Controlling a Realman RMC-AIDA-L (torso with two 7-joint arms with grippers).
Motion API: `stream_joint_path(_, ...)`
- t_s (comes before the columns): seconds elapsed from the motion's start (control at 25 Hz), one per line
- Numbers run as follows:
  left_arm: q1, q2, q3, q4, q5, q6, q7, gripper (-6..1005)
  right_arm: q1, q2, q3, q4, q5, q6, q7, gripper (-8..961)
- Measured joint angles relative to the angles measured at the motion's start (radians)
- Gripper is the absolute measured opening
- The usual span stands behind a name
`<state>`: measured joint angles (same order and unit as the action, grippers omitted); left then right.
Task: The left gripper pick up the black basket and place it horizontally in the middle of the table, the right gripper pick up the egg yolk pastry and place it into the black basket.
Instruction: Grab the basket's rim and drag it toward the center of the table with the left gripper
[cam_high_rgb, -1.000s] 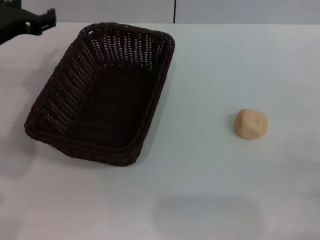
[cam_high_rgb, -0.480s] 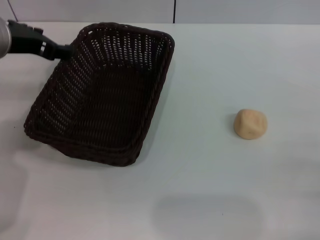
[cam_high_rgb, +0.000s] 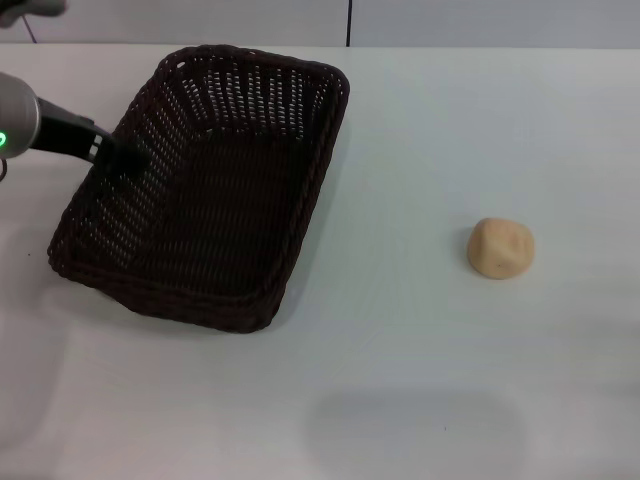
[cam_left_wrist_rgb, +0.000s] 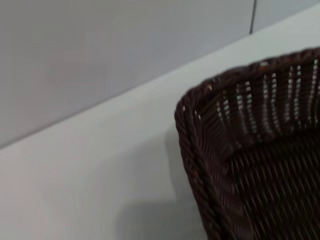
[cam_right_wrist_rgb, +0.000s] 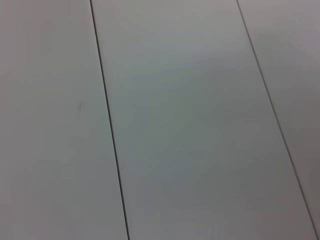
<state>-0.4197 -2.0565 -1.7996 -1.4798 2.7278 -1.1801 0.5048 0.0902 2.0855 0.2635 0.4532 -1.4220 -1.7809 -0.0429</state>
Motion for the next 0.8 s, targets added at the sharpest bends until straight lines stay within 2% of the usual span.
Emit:
stream_joint_path(0.24,-0.031,-0.001,0.000,0.047,0.028,-0.029,-0.009,780,0.000,0.000,-0.004,0.001,0.000,0.000,0.000,798)
stream_joint_path(0.32,-0.073,-0.001,0.001,0.095,0.067,-0.065,-0.023,780,0.000,0.000,-0.008,0.002,0.001,0.000,0.000,797)
stream_joint_path(0.56,-0.101,-0.002,0.012,0.096,0.082,-0.116,-0.023,780,0.003,0.001,-0.012,0.001,0.004,0.000,0.000,796)
stream_joint_path(0.64,-0.110,-0.003,0.022,0.097,0.087,-0.120,-0.021,619,0.004,0.001,-0.012,0.001,0.004,0.000,0.000,795)
stream_joint_path(0.8,-0.117,-0.003,0.024,0.103,0.093,-0.120,-0.021,538,0.005,0.001,-0.012,0.001,0.004,0.000,0.000,794)
